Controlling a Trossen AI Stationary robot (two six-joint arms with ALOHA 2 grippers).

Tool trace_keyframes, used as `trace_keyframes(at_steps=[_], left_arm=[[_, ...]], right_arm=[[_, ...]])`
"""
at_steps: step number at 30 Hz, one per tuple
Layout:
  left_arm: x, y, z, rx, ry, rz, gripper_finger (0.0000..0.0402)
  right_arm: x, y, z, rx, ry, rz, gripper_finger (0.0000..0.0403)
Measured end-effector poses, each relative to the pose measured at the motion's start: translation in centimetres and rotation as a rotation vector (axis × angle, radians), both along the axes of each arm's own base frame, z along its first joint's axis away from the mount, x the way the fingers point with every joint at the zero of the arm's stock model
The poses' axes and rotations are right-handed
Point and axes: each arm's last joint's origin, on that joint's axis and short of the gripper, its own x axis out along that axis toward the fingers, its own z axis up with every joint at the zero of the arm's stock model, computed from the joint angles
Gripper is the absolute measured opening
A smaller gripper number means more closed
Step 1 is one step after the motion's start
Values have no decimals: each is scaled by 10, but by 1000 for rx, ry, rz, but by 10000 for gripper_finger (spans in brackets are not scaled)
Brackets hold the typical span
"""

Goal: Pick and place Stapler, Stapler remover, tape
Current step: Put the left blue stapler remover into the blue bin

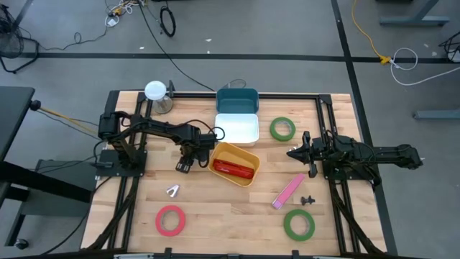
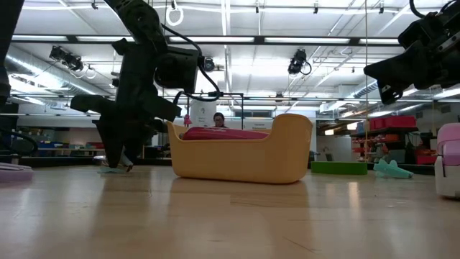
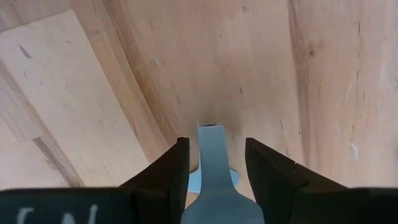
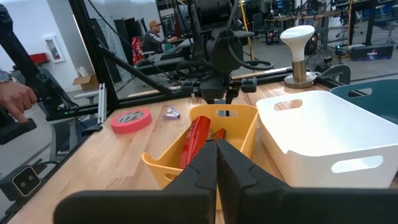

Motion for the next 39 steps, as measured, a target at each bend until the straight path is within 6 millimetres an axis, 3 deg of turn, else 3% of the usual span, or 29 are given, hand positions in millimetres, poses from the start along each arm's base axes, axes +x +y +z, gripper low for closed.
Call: trace_keyframes(at_steps=[4, 11, 20, 31, 39], left_arm=[[0, 0, 0, 1, -1, -1, 165], [0, 0, 0, 0, 3, -1, 143], [-1, 0, 0, -1, 15, -1, 157], [7, 1, 19, -2, 22, -6, 108], [19, 5, 36, 12, -36, -6, 50]], right_arm=[[0, 0, 0, 0, 0, 0, 7], [0, 0, 0, 0, 0, 0, 6], [0, 0, 0, 0, 0, 0, 7], [0, 0, 0, 0, 0, 0, 7], [0, 0, 0, 0, 0, 0, 7]])
